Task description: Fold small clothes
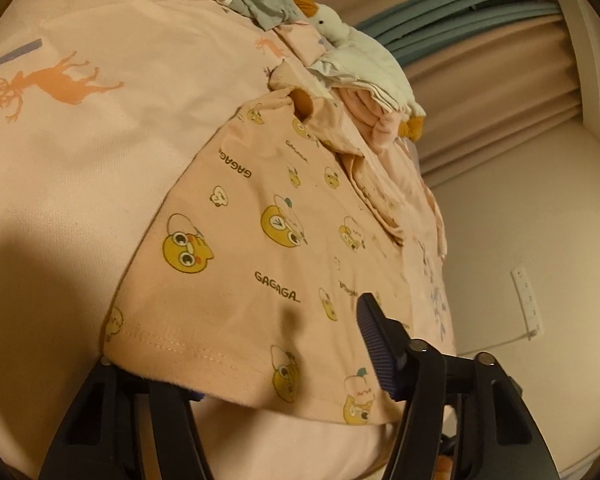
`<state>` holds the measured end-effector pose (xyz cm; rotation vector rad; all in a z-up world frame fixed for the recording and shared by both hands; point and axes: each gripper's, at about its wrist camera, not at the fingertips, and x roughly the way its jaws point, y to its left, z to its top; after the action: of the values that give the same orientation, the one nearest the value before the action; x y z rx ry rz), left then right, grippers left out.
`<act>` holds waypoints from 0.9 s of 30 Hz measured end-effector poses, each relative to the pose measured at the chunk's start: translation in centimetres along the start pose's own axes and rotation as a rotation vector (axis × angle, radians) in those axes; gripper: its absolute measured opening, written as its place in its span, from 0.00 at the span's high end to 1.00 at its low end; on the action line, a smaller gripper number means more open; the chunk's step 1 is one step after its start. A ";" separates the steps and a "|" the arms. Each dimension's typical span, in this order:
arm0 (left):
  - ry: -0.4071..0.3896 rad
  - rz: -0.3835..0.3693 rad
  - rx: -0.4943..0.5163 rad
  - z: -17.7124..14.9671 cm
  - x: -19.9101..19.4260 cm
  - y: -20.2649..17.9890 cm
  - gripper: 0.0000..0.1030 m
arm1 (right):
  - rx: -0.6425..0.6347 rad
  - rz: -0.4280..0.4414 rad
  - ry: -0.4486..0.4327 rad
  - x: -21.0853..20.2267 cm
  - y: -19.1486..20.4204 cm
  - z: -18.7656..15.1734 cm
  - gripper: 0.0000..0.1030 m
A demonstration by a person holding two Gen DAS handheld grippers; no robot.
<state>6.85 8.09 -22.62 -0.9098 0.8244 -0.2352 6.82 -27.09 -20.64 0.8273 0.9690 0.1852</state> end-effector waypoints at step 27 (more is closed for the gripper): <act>-0.077 0.262 0.119 -1.0 1.6 -0.1 0.90 | -0.212 -0.228 -0.154 1.5 -0.5 -1.5 0.97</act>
<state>7.21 6.62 -23.76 -0.6874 0.8396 -0.0204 6.45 -25.89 -22.43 0.5245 0.8743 0.0259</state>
